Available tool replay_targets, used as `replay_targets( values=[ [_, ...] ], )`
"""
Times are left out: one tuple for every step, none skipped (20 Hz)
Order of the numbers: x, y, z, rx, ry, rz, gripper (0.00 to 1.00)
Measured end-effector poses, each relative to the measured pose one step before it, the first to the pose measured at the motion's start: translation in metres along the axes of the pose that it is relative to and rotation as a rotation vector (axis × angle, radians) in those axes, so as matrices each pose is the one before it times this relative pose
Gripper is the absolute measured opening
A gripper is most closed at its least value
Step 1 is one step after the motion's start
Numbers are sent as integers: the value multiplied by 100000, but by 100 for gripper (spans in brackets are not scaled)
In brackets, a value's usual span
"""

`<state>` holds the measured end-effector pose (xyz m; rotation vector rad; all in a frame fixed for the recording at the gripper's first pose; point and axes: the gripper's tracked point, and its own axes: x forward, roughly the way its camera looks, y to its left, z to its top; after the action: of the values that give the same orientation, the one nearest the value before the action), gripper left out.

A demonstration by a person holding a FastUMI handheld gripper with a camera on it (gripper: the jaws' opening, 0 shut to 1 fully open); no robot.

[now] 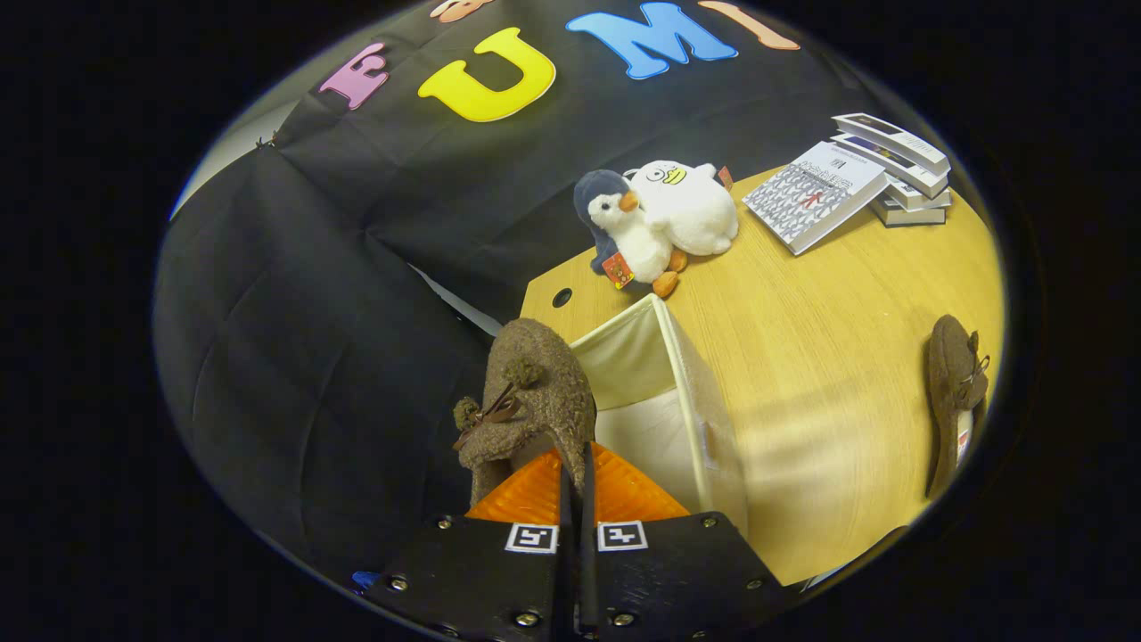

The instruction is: Open the storage box then place both shoes into the box .Put the left shoe in first, then the right shoe, with the right side of both shoes facing outward in a uniform manner.

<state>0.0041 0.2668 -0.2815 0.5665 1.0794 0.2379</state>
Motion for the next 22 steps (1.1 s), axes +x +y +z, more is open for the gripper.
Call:
replay_targets(
  values=[
    [487, 73, -580, 496, 731, -365, 2],
    [524, 154, -405, 1235, 110, -50, 2],
    [438, 148, -324, 1397, 14, -95, 2],
    [466, 78, -236, 1020, 396, -381, 2],
    [394, 67, -365, 680, 67, -407, 2],
    [386, 103, -137, 509, -478, -478, 2],
    [401, 10, -325, 13, 566, -277, 2],
    [428, 67, -440, -310, 761, -803, 2],
    [223, -24, -426, -428, 452, -324, 2],
    [349, -84, -437, -240, 576, -938, 2],
    [111, 12, -285, -509, 674, 243, 3],
    [-21, 222, -387, -580, 853, 1264, 3],
    [-256, 426, -255, -211, 759, 1789, 5],
    [491, 592, -195, -342, 632, 3254, 13],
    [-480, 617, -22, -126, 350, 3059, 34],
    [-212, 352, -113, -1466, 897, 1555, 46],
    [-431, -11, 218, -2062, -170, 759, 73],
    [-132, -55, 96, -2804, -688, -1471, 100],
    [-700, 165, 156, -3153, -842, -29, 98],
    [-742, 68, 109, -2930, -740, 307, 98],
    [-653, 114, 436, -2750, -1126, 679, 98],
    [-910, 119, 527, -2537, -1696, 847, 98]
  ],
)
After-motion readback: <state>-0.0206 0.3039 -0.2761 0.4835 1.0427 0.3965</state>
